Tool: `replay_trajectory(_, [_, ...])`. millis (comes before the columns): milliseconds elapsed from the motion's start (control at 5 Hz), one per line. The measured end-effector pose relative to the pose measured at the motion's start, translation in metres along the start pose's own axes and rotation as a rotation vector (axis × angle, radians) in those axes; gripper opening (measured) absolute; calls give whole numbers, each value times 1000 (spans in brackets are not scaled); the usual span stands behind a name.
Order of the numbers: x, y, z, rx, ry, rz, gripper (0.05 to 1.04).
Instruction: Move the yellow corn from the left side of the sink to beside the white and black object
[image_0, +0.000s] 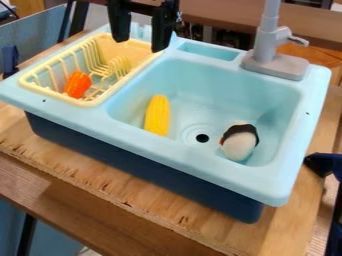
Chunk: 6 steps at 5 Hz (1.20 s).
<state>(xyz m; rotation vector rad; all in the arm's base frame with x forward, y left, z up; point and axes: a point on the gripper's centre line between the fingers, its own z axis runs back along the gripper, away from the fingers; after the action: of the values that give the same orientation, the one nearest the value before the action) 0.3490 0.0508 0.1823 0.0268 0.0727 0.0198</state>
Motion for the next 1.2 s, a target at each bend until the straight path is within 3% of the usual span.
replay_trajectory(200, [2, -2, -15, -13, 37, 18, 1000])
replay_trajectory(400, [-5, -15, -37, -74, 36, 157, 1000])
replay_trajectory(600, [-16, -35, -32, -108, -10, 261, 1000])
replay_trajectory(1000, [-22, -40, -54, -71, -19, 357, 1000])
replay_trajectory(1200, [-20, -27, -55, -52, -38, 412, 1000])
